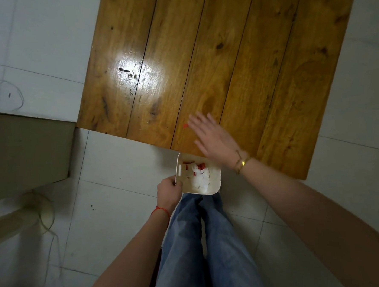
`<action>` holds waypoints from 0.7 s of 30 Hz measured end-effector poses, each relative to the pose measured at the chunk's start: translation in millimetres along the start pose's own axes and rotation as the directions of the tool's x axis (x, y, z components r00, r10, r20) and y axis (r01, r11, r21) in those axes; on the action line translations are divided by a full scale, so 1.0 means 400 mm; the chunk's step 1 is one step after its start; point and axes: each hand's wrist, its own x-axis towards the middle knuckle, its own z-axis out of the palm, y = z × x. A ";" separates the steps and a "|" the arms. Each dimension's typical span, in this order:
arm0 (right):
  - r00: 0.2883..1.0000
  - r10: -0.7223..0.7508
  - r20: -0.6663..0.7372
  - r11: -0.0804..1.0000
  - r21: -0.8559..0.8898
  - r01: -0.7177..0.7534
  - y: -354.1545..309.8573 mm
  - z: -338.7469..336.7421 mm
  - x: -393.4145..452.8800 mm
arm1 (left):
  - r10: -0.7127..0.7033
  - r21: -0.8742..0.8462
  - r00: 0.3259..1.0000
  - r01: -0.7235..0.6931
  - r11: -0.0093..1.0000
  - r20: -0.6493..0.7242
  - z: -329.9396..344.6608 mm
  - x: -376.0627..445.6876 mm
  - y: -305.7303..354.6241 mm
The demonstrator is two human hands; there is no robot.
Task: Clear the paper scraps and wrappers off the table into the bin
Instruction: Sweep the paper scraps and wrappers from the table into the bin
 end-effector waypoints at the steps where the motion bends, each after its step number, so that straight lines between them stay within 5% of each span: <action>1: 0.998 -0.044 0.036 0.999 -0.010 0.044 -0.024 0.025 -0.046 | 0.000 0.002 1.000 0.000 1.000 0.002 0.000 -0.004 -0.001; 6: 0.984 -0.158 0.087 0.979 0.144 0.145 -0.124 0.103 -0.225 | -0.010 0.020 1.000 0.010 1.000 -0.006 -0.005 -0.036 -0.010; 12: 0.981 0.193 -0.039 0.903 0.397 -0.162 -0.157 0.034 -0.293 | -0.027 0.006 1.000 0.027 1.000 -0.008 -0.030 -0.123 -0.010; 21: 0.906 0.409 -0.108 0.806 0.508 -0.304 -0.136 -0.146 -0.410 | 0.004 -0.018 0.998 -0.005 1.000 -0.059 -0.103 -0.271 0.113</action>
